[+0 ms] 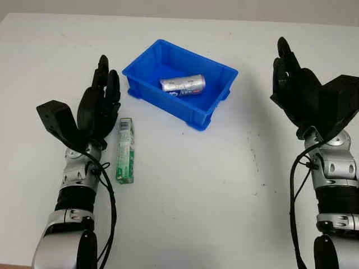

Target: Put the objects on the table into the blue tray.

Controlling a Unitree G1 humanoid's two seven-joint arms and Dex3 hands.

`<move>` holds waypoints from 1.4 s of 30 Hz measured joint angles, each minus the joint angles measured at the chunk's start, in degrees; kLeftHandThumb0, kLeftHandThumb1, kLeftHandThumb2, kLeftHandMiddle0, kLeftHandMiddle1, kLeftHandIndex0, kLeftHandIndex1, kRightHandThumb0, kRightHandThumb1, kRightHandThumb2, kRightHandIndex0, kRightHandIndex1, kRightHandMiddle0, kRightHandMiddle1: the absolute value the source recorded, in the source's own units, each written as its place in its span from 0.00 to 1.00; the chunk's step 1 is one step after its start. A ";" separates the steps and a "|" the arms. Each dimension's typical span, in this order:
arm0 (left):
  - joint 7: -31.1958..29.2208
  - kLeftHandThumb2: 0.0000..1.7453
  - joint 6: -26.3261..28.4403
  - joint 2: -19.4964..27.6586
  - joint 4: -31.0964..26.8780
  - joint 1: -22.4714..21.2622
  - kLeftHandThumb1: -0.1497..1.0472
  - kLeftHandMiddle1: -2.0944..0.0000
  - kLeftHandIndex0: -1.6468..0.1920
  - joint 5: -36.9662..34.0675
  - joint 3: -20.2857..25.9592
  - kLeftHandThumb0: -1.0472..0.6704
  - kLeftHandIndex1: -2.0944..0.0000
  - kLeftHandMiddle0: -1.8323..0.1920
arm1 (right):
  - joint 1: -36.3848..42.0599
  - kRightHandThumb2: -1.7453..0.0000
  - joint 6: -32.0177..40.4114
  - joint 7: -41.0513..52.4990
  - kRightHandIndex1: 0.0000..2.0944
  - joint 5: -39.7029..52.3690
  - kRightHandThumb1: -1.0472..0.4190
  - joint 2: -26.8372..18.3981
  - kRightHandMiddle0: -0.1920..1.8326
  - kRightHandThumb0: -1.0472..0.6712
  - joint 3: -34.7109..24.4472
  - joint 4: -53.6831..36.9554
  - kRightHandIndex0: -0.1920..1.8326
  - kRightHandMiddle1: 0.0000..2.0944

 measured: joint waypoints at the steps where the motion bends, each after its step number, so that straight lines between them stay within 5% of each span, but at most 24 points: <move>1: -0.43 0.29 0.00 0.34 -0.27 0.00 1.00 1.00 1.00 0.08 -0.07 0.17 1.00 1.00 | 0.01 0.53 0.27 -0.28 0.00 0.13 0.00 0.14 0.00 0.16 0.00 -0.12 0.00 0.00; 10: -11.17 0.25 -0.99 10.01 -4.33 -0.12 1.00 0.97 0.95 1.00 -0.40 0.16 0.97 0.95 | 0.28 0.55 0.57 -0.93 0.00 0.20 0.00 1.11 0.00 0.15 0.01 -0.22 0.00 0.00; 14: -19.24 0.10 -3.74 16.36 -4.62 -1.27 0.99 0.97 0.91 2.65 -1.87 0.17 0.96 0.92 | 0.27 0.55 -0.32 -0.21 0.00 0.47 0.00 1.27 0.00 0.15 0.01 0.14 0.00 0.00; 20: -24.90 0.02 -6.37 23.03 -6.64 -3.00 0.88 0.96 0.82 6.19 -4.06 0.33 0.95 0.87 | 0.25 0.54 -1.34 0.33 0.00 0.34 0.00 1.38 0.00 0.16 0.13 1.22 0.00 0.00; 23: -21.14 0.02 -17.30 25.92 -6.86 -2.90 0.84 0.96 0.79 15.06 -6.33 0.43 0.96 0.83 | 0.24 0.54 -1.40 0.21 0.00 0.17 0.00 1.41 0.00 0.16 0.19 1.76 0.00 0.00; 28: -16.36 0.04 -29.55 30.53 -6.90 -2.65 0.87 0.98 0.82 25.51 -9.39 0.46 0.98 0.85 | 0.22 0.55 -1.53 0.04 0.00 -0.18 0.00 1.41 0.00 0.16 0.29 1.99 0.00 0.00; 34: 0.62 0.04 -52.91 36.56 -2.77 -4.61 0.89 0.98 0.83 49.69 -14.53 0.47 0.98 0.86 | -0.02 0.55 -1.40 0.36 0.00 -0.40 0.00 1.41 0.00 0.16 0.50 2.08 0.00 0.00; 39: 18.57 0.24 -59.82 41.58 -1.73 -8.16 1.00 0.98 0.85 69.50 -18.44 0.62 0.98 0.88 | -0.86 0.55 -1.51 0.78 0.00 -0.33 0.00 1.41 0.00 0.16 0.50 3.06 0.00 0.00; 42: 31.86 0.25 -58.09 44.63 -3.71 -9.60 1.00 0.98 0.86 82.48 -23.09 0.64 0.98 0.88 | -1.05 0.55 -1.75 1.17 0.00 -0.04 0.00 1.48 0.00 0.16 0.50 3.91 0.00 0.00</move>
